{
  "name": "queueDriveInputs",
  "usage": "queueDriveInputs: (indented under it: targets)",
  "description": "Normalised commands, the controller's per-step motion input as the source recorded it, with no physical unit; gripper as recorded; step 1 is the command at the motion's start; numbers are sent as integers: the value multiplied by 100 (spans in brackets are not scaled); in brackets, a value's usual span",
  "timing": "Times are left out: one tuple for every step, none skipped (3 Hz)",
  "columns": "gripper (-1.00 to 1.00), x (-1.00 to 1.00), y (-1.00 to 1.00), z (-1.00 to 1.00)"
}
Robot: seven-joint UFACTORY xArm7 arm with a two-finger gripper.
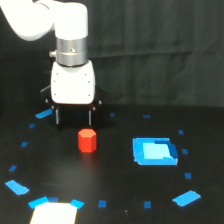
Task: Pick up the red object from the table
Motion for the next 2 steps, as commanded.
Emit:
queueDriveInputs:
  targets:
    - [63, 26, -100, -16]
    - [-100, 23, -69, -89]
